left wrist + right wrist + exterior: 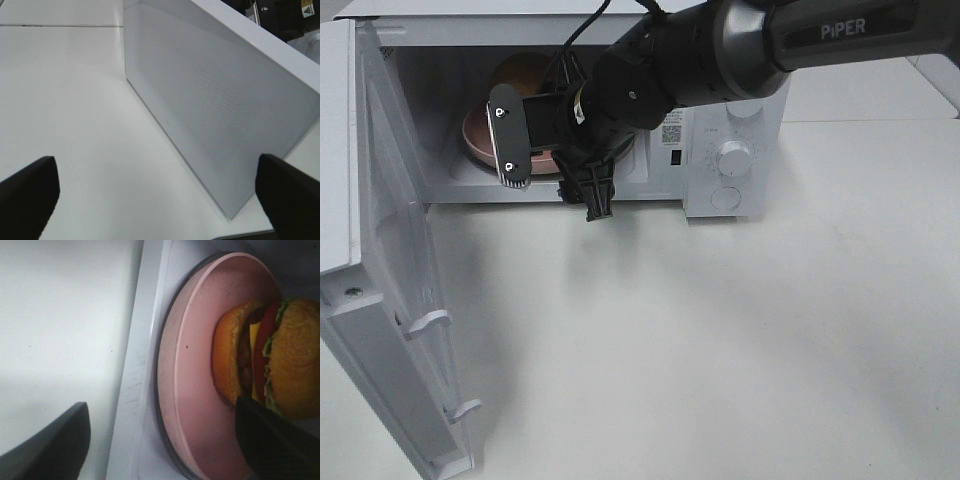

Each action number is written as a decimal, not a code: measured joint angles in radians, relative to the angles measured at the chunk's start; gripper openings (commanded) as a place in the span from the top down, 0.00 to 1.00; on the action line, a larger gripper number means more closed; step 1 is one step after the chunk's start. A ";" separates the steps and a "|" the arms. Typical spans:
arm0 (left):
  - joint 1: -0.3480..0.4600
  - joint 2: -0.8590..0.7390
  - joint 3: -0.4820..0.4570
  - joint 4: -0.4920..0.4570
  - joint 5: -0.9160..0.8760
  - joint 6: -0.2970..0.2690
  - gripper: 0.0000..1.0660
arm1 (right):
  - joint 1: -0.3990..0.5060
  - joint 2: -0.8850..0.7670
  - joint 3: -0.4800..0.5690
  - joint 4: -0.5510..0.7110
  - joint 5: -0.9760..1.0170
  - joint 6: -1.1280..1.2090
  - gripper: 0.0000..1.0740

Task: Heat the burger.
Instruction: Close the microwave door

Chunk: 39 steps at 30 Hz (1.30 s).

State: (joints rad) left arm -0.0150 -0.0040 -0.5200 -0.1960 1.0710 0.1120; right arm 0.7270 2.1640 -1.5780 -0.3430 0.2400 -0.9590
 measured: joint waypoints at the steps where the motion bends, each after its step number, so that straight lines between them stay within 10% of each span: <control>1: 0.000 0.000 0.000 0.000 0.000 0.000 0.06 | 0.000 -0.010 0.018 0.000 -0.008 0.000 0.29; 39: 0.000 0.000 0.000 0.000 0.000 0.000 0.06 | 0.000 -0.609 0.710 0.005 -0.073 0.412 0.29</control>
State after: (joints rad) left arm -0.0150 -0.0040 -0.5200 -0.1960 1.0710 0.1120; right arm 0.7270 1.5550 -0.8680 -0.3380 0.1670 -0.5470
